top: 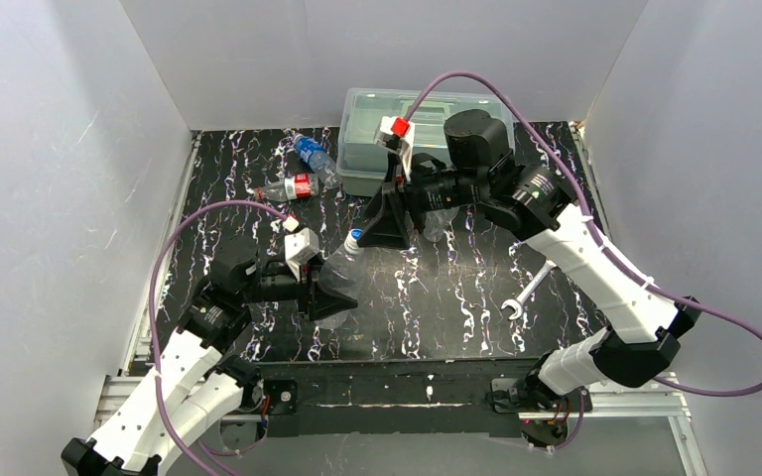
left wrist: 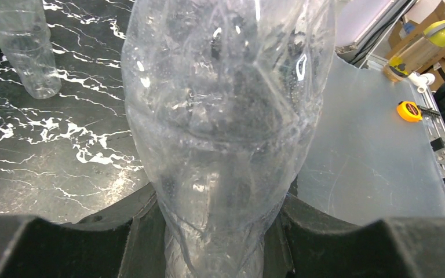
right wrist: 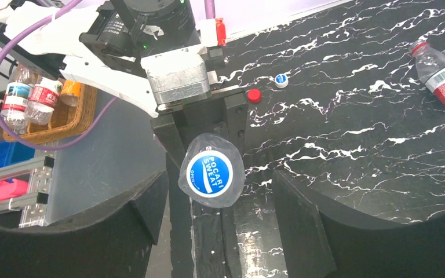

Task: Screw on the bottle caps
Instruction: Screw the bottle cap onto the plastic bottle.

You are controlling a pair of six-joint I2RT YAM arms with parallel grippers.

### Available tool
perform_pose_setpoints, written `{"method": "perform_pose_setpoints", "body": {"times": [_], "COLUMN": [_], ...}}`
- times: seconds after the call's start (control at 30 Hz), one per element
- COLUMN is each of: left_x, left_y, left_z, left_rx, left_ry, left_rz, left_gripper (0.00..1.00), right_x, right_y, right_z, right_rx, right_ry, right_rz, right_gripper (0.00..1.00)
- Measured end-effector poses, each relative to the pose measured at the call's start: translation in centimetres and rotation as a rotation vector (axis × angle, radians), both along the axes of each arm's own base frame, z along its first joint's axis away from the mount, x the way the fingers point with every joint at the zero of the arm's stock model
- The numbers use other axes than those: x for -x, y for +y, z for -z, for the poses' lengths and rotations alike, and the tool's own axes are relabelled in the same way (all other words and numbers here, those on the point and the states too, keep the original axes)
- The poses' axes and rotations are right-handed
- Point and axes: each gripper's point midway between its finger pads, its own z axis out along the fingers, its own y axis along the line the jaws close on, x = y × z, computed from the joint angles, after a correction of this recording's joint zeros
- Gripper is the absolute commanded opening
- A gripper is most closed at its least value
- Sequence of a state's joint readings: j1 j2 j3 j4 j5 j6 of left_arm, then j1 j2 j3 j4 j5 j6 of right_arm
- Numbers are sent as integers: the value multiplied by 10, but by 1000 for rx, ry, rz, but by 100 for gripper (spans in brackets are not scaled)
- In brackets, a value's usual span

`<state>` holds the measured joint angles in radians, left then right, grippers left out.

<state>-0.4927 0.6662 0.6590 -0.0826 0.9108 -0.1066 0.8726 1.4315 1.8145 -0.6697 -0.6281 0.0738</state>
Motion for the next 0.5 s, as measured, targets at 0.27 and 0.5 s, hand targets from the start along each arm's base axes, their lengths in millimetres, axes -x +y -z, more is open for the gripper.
{"method": "perform_pose_setpoints", "body": {"times": [0.27, 0.5], "left_x": [2, 2], "left_y": [-2, -2], "left_z": [3, 2], "left_rx": [-3, -1], "left_ry": [23, 21], "left_rz": [20, 21], "left_gripper": [0, 0], "right_x": [-1, 1], "right_y": [6, 8], "right_z": [11, 13], "right_rx": [16, 17], "right_ry": [23, 35], "right_rz": [-26, -45], "right_gripper": [65, 48]}}
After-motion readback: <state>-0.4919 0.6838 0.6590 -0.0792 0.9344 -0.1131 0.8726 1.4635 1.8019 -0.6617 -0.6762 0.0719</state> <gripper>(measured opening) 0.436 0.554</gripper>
